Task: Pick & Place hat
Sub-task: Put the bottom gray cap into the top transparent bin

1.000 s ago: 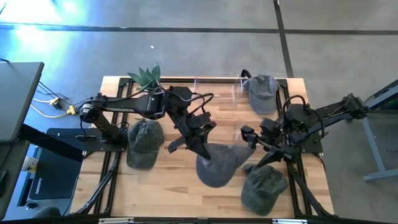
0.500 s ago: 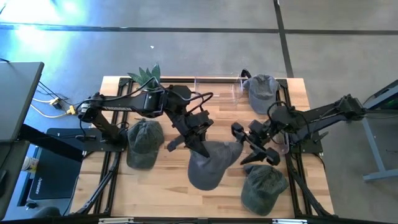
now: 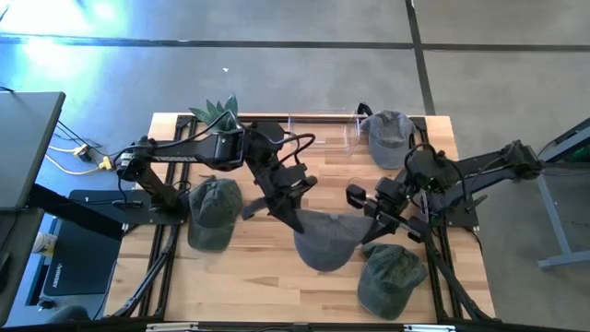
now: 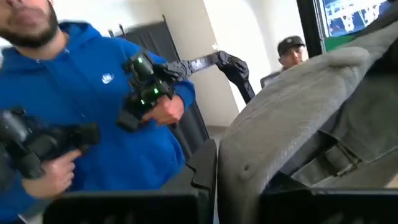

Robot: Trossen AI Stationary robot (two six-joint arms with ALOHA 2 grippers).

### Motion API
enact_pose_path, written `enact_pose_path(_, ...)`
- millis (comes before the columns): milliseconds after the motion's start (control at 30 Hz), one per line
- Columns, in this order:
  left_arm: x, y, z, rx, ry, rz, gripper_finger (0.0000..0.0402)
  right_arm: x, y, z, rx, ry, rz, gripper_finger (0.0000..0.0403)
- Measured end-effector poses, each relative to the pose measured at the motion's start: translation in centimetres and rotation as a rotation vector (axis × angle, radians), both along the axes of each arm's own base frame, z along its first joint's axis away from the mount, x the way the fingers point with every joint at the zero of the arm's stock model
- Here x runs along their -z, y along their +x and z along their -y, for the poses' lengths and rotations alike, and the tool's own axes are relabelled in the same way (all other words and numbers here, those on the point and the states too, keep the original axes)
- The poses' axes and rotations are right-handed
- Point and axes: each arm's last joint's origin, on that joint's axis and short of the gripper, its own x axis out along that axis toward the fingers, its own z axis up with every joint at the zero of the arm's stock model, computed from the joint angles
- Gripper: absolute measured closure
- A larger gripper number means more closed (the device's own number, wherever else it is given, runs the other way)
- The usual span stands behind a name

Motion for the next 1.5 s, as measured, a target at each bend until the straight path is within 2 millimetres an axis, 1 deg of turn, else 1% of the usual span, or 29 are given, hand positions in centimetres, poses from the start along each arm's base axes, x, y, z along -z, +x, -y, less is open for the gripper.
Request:
enact_pose_path(133,0.1,0.1,-1.7,-0.009,0.031,0.048,0.0401,-0.9,-0.1,1.5,0.06,-0.119,-0.076,0.0395)
enact_pose_path(233,0.3,0.0,-3.7,-0.037,0.055,0.055,0.0401,-1.2,-0.2,3.0,0.131,-0.183,-0.108,0.0394)
enact_pose_path(333,0.8,-0.2,-5.9,-0.069,0.08,0.048,0.0401,-1.3,-0.1,4.9,0.214,-0.213,-0.124,0.0392)
enact_pose_path(500,1.6,-1.0,-10.0,-0.14,0.157,0.076,0.0401,-0.9,0.1,8.9,0.378,-0.241,-0.147,0.0396)
enact_pose_path(667,2.1,-2.2,-14.0,-0.224,0.269,0.151,0.0401,0.1,0.2,13.4,0.454,-0.26,-0.175,0.0397)
enact_pose_path(800,2.5,-2.9,-17.0,-0.286,0.373,0.235,0.0401,1.5,0.6,17.2,0.511,-0.279,-0.201,0.0397)
enact_pose_path(967,4.2,-2.9,-21.0,-0.374,0.489,0.26,0.0401,3.4,0.6,22.1,0.636,-0.352,-0.221,0.0397)
enact_pose_path(1133,6.3,-3.0,-24.8,-0.475,0.61,0.244,0.0401,4.6,0.2,26.0,0.78,-0.451,-0.197,0.0399)
enact_pose_path(1200,7.1,-2.7,-26.2,-0.508,0.68,0.26,0.0401,5.0,0.1,27.3,0.83,-0.48,-0.19,0.0395)
enact_pose_path(1333,8.9,-2.3,-28.4,-0.562,0.757,0.235,0.0401,6.2,-0.2,29.5,0.902,-0.504,-0.215,0.0392)
enact_pose_path(1400,10.1,-1.7,-29.2,-0.569,0.772,0.213,0.0401,7.0,-0.2,30.4,0.914,-0.493,-0.246,0.0394)
enact_pose_path(1500,11.8,-1.5,-30.3,-0.583,0.759,0.149,0.0401,8.5,-0.2,31.7,0.923,-0.472,-0.296,0.0399)
